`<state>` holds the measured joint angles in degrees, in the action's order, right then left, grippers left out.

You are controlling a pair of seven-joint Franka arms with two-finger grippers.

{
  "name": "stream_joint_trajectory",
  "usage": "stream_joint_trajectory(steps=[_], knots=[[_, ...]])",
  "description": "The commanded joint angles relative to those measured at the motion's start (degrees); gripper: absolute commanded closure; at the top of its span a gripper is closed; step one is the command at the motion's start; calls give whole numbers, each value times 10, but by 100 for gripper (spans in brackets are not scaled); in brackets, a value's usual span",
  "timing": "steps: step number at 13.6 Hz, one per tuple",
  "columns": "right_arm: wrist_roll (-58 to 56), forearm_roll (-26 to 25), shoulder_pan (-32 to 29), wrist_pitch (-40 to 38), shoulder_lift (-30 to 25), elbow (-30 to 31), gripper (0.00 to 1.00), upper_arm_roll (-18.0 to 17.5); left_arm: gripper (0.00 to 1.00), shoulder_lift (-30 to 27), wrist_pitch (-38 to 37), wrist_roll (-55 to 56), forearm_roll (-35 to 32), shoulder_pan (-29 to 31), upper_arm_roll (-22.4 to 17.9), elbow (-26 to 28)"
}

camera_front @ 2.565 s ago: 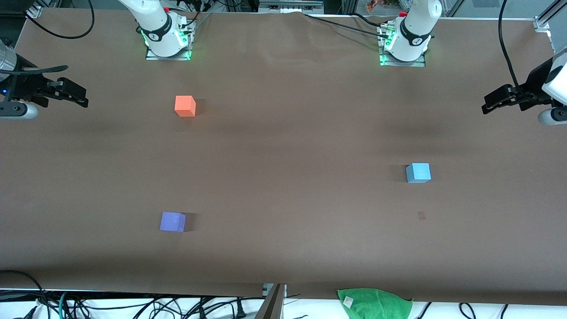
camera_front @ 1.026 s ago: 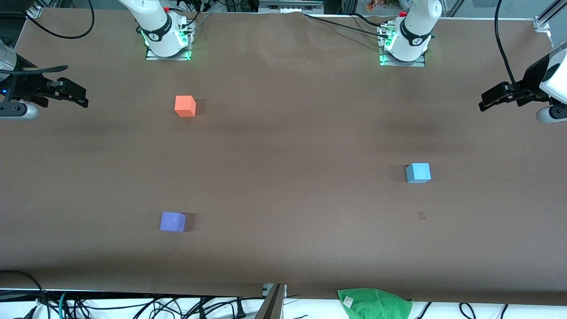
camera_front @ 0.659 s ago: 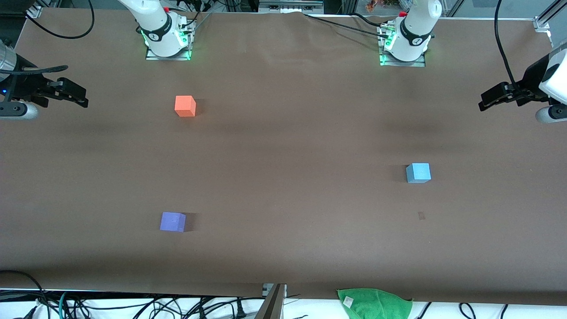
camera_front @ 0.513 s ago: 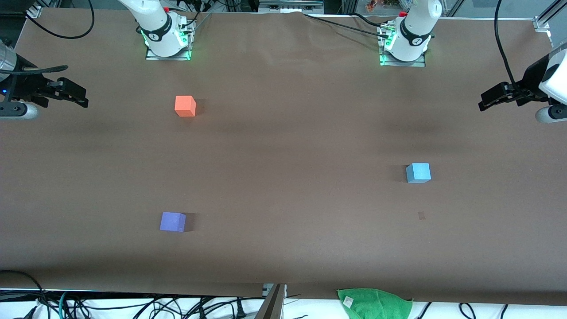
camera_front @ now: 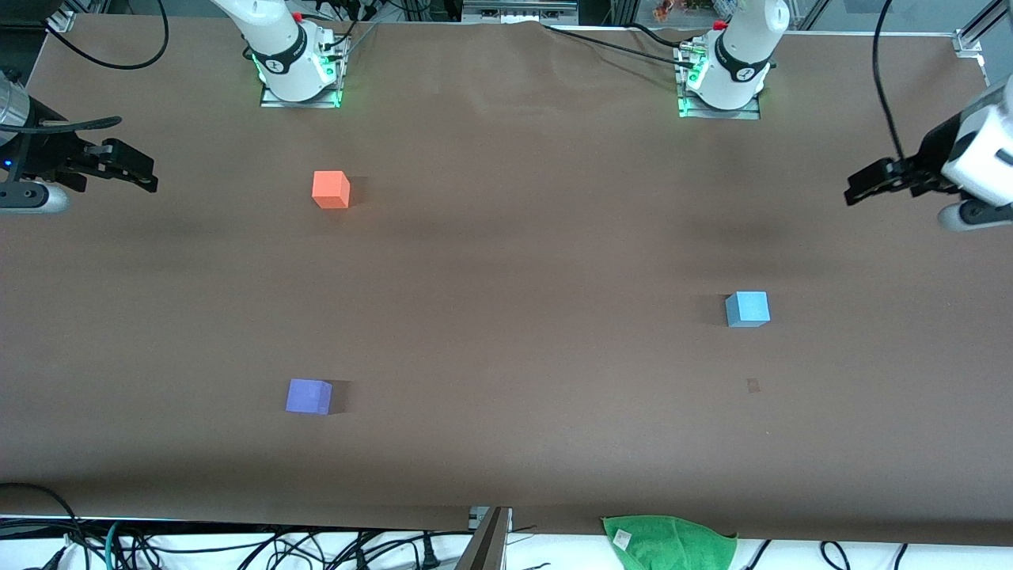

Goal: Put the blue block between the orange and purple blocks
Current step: 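Reach the left gripper down to the light-blue cube and grasp it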

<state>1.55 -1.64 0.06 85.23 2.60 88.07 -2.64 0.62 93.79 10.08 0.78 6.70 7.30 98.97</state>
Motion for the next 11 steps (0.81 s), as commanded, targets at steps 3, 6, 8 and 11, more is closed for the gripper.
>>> stream_joint_trajectory(steps=[3,6,8,11], knots=[[-8,-4,-2,-1,1,-8,0,-4,0,49,269,3,-10,4,8,171],[-8,-6,-2,-1,1,-8,0,-3,0,117,357,2,-14,4,7,183],[-8,-6,-3,-1,1,-8,0,-3,0,154,400,3,-16,0,7,190],[-8,-5,-3,-1,1,-8,0,-3,0,224,445,6,-73,-5,7,182]])
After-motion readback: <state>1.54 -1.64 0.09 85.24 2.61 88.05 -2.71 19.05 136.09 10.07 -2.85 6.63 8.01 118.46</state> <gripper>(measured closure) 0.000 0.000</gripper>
